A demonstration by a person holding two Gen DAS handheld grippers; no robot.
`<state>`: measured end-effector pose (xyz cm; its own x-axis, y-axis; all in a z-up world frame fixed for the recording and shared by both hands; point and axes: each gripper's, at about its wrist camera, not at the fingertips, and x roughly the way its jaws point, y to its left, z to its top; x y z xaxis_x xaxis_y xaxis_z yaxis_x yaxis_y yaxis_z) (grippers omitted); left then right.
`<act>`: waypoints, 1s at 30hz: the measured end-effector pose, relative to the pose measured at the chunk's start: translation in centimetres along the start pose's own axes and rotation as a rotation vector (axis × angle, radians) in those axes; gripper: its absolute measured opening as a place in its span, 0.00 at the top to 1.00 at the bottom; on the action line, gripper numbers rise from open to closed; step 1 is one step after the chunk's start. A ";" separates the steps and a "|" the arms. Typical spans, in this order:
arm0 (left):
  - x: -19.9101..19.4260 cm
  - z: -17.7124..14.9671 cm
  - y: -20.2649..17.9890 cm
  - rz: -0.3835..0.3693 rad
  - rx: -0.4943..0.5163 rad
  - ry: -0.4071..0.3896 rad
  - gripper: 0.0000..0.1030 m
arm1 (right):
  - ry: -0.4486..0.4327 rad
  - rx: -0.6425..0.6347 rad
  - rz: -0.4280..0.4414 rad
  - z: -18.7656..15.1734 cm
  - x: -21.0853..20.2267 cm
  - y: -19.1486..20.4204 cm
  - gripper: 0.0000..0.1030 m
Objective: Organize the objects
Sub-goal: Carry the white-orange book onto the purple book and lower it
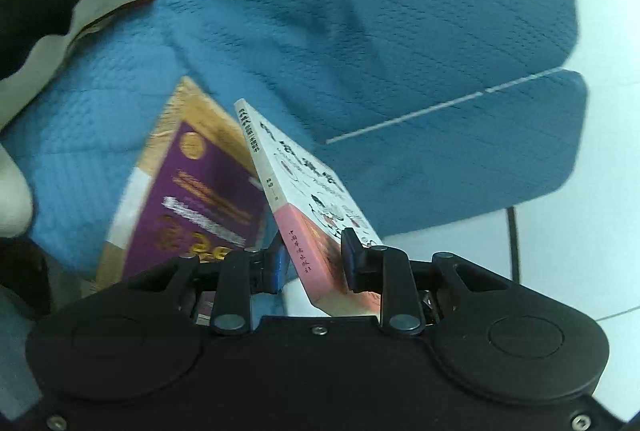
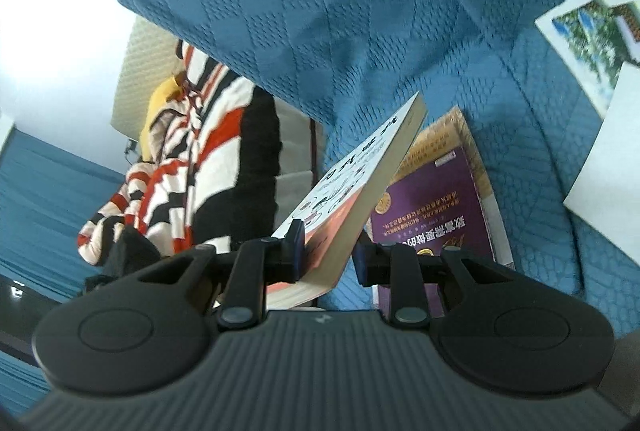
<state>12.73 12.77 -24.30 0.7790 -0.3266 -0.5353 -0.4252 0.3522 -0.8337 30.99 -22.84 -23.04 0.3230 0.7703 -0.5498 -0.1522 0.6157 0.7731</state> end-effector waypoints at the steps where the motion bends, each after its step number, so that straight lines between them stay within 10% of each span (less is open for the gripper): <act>1: 0.3 0.3 0.8 0.008 -0.003 0.003 0.76 | 0.001 -0.008 -0.007 -0.3 0.8 -0.2 0.72; 15: 4.2 0.2 5.3 0.081 0.042 0.066 0.73 | 0.004 -0.014 -0.062 -2.2 4.7 -3.7 0.72; 30: 6.8 -2.0 6.4 0.332 0.164 0.145 0.72 | 0.106 0.024 -0.178 -4.8 7.7 -8.6 0.65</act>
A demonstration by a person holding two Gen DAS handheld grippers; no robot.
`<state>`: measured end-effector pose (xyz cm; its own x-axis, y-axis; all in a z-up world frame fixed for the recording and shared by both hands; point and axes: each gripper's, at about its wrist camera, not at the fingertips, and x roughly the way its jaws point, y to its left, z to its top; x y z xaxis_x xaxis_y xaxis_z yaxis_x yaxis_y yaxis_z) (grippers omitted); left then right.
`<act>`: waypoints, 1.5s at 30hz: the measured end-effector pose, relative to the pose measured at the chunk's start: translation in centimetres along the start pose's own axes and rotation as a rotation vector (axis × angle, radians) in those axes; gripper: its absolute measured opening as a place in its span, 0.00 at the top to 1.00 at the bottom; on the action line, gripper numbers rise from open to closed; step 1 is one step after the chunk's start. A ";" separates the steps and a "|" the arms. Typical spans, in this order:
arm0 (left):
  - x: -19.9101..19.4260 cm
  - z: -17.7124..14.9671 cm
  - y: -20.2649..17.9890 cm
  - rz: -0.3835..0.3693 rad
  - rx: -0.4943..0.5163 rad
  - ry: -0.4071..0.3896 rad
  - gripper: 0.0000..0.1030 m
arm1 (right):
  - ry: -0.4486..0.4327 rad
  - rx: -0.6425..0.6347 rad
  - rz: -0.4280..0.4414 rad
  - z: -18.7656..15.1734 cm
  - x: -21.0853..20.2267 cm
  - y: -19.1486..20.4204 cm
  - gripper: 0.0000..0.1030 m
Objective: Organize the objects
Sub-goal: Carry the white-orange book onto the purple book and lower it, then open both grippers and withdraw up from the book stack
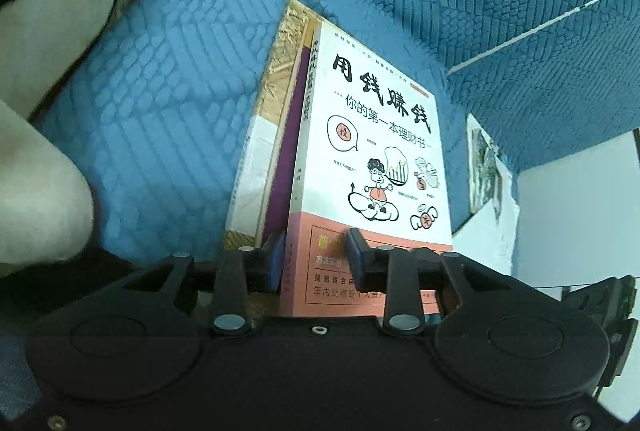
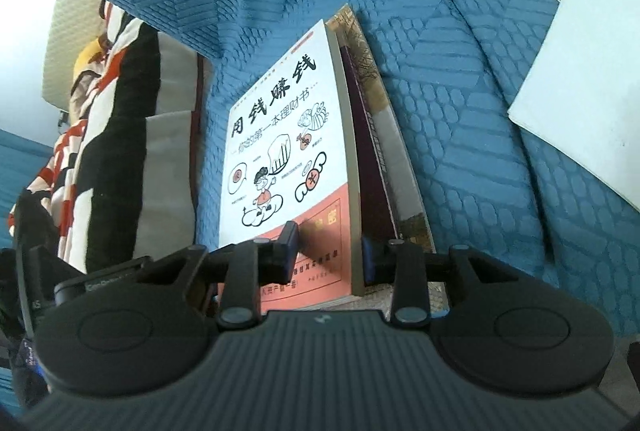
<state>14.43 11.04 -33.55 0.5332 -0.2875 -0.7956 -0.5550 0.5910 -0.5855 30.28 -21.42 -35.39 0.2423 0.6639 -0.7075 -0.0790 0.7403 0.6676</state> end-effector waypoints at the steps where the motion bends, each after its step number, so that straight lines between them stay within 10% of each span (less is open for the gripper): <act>1: -0.2 0.1 -0.1 0.008 0.003 -0.001 0.72 | 0.000 -0.004 -0.004 0.1 0.0 0.1 0.65; 9: -2.6 0.1 -1.6 0.014 0.047 -0.039 0.65 | 0.000 -0.071 -0.095 0.2 -0.8 1.6 0.34; 45: -16.8 -10.4 -18.7 -0.093 0.475 -0.314 0.55 | -0.427 -0.399 -0.119 -5.2 -22.9 9.5 0.34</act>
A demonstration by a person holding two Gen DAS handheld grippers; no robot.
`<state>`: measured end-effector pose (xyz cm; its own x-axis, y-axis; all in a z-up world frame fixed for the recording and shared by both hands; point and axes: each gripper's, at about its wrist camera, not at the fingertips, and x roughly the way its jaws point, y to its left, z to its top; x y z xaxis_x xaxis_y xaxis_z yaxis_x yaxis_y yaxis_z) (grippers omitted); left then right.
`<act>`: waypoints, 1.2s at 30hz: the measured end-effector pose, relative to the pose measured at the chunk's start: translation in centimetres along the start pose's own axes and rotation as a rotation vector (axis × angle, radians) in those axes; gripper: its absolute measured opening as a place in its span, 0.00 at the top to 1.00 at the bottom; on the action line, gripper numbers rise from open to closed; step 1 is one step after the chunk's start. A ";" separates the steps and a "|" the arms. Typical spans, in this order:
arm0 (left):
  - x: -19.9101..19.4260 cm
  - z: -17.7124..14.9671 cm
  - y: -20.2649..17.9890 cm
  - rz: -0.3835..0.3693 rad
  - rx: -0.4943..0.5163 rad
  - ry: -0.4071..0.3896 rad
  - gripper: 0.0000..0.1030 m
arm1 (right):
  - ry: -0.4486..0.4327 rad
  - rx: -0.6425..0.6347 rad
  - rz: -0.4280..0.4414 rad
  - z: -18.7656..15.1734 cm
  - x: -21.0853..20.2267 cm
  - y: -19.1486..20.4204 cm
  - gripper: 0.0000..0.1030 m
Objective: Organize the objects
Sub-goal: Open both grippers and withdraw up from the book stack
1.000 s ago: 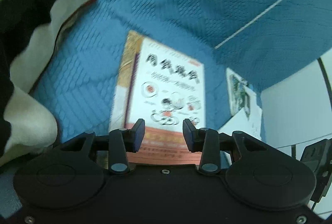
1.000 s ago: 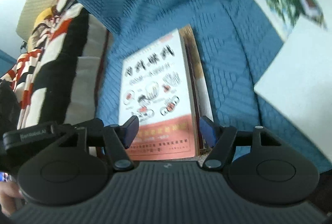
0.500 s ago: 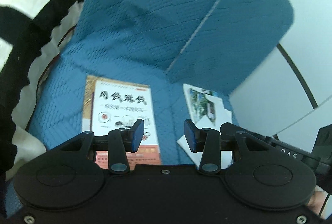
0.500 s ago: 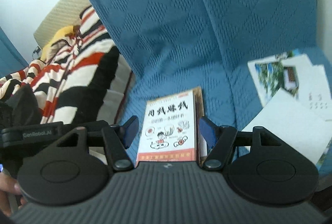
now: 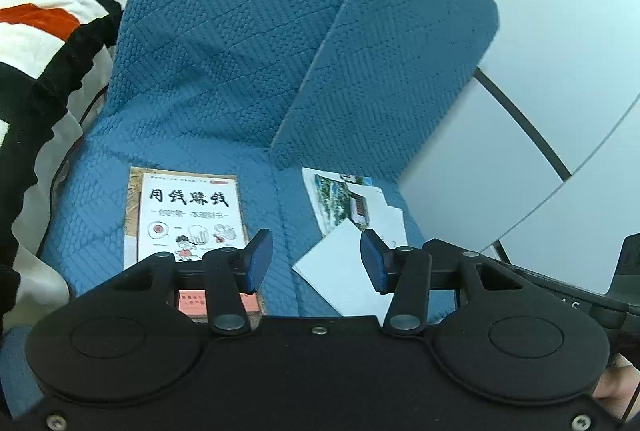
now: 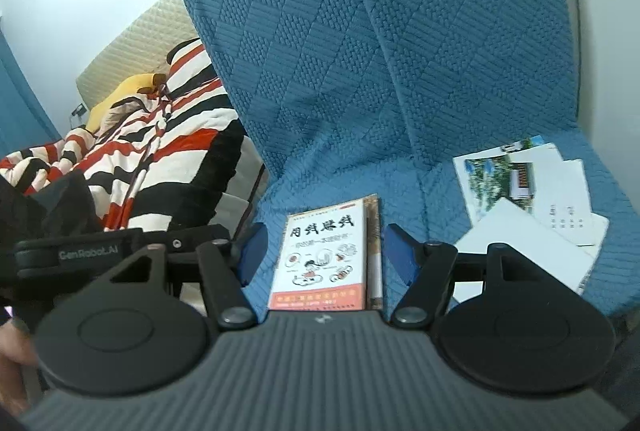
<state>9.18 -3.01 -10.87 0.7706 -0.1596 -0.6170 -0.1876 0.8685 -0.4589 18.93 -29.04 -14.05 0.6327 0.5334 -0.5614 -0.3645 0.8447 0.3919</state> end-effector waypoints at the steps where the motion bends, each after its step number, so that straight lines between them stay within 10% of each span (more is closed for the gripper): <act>1: -0.1 -0.4 -0.5 -0.001 0.008 -0.001 0.55 | -0.004 -0.002 -0.006 -0.3 -0.5 -0.1 0.34; 15: 1.5 -4.7 -4.7 -0.012 0.059 0.026 0.49 | -0.011 -0.013 -0.101 -4.6 -3.9 -3.1 0.35; 36: 3.5 -10.1 -9.0 0.058 0.064 0.052 0.12 | 0.002 0.001 -0.195 -6.0 -7.4 -9.0 0.28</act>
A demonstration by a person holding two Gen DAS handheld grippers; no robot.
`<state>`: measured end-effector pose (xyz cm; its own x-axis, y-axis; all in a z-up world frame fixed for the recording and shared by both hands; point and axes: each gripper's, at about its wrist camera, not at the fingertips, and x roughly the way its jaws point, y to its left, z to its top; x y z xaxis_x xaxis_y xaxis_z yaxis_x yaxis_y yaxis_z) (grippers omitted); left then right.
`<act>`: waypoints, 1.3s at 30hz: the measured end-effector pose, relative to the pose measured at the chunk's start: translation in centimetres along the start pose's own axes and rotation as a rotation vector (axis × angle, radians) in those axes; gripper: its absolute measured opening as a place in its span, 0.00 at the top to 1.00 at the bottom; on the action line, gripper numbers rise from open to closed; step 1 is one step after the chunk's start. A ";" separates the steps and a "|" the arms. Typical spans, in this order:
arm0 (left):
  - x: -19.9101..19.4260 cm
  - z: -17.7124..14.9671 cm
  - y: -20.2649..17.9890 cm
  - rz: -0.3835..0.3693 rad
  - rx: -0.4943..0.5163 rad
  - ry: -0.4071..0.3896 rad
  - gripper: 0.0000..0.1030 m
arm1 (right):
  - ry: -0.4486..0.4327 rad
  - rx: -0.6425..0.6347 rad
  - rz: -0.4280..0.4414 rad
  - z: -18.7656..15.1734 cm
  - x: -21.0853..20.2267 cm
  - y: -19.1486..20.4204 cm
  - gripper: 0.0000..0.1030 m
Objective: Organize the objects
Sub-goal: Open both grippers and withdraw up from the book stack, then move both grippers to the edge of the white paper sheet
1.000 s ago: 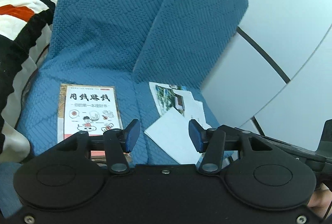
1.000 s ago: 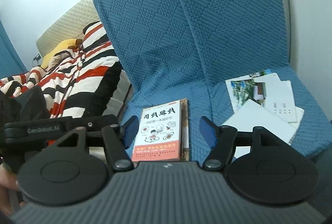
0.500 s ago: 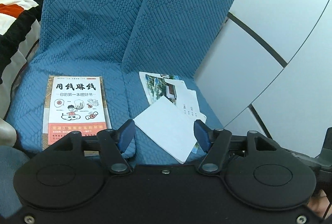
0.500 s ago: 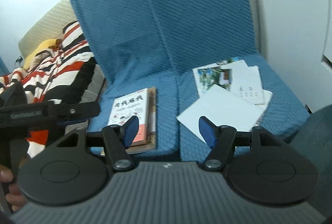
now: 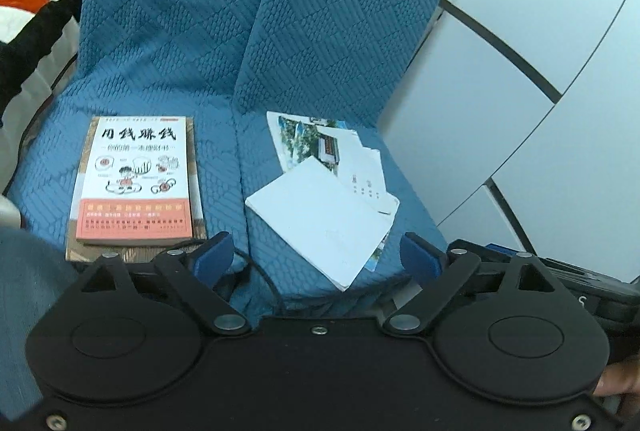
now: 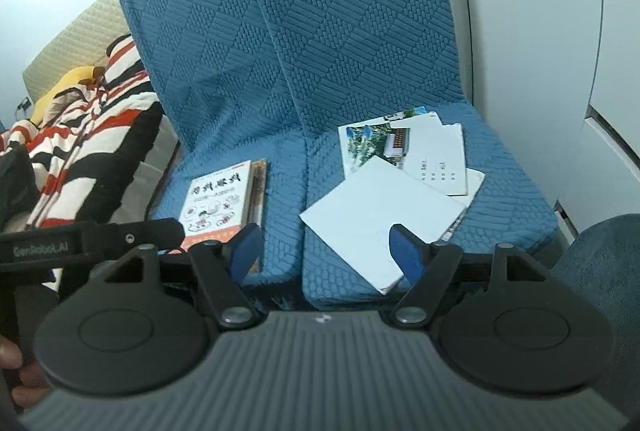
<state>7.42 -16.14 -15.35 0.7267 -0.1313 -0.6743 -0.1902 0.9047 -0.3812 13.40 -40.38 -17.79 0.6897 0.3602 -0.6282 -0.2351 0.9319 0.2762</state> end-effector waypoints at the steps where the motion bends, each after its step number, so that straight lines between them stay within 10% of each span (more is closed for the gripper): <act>1: 0.1 -0.2 -0.1 0.006 -0.005 -0.003 0.11 | 0.006 -0.007 0.003 -0.1 0.0 -0.2 0.23; 20: 3.9 -2.0 -0.3 0.079 -0.079 -0.023 0.03 | 0.049 -0.042 0.011 -1.1 3.3 -4.3 0.14; 39: 13.9 -3.5 1.9 0.055 -0.214 0.123 0.06 | 0.066 0.015 -0.049 -1.5 14.0 -11.6 0.14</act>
<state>14.85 -17.69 -27.63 0.6280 -0.1442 -0.7647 -0.3722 0.8073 -0.4579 24.75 -46.03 -30.92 0.6538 0.3164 -0.6873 -0.1917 0.9480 0.2541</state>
